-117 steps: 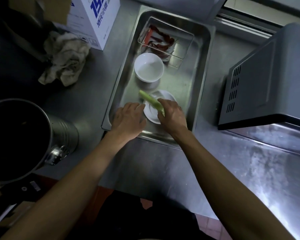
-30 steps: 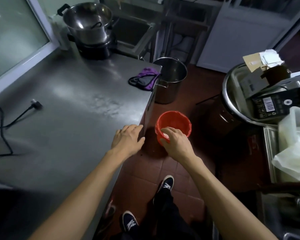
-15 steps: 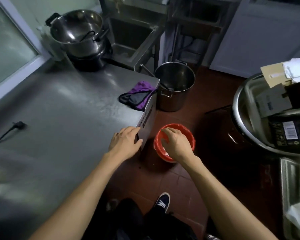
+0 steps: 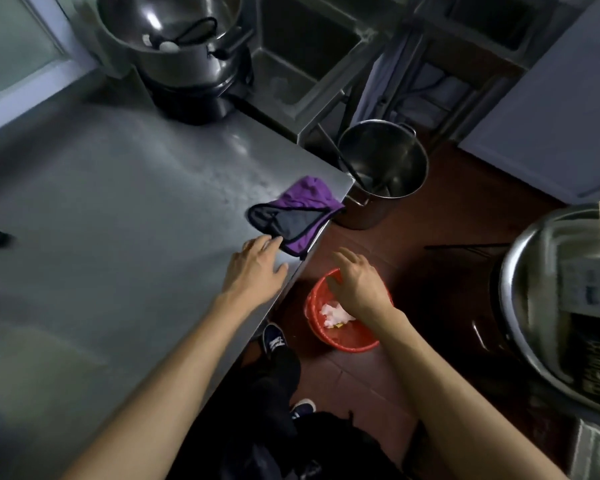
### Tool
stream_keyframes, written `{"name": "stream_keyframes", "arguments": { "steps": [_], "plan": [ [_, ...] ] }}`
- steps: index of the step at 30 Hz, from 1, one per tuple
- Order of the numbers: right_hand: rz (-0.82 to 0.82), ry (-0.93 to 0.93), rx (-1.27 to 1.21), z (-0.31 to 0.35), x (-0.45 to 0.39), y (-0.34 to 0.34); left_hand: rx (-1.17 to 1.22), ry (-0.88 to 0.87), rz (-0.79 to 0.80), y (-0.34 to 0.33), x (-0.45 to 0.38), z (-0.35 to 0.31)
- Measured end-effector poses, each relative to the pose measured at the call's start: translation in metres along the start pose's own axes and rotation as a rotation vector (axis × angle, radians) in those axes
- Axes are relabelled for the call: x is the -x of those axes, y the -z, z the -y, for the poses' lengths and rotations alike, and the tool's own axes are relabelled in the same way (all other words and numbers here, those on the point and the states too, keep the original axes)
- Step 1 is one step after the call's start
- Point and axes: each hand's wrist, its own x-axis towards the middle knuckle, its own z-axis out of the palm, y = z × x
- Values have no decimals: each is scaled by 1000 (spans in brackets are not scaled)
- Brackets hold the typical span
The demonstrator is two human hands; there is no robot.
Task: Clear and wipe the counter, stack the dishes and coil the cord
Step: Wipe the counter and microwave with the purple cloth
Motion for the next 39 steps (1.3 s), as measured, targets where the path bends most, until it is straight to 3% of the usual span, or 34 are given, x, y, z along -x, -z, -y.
{"name": "stream_keyframes", "arguments": {
  "steps": [9, 19, 24, 39],
  "plan": [
    [164, -14, 102, -8, -110, -3, -78, 85, 69, -14, -82, 11],
    [246, 203, 230, -27, -194, -10, -145, 222, 125, -43, -105, -7],
    [225, 233, 218, -39, -192, -14, -147, 238, 4, -54, -100, -22],
    [126, 242, -103, -81, -114, -9, -118, 241, -14, -71, -47, -74]
  ]
}}
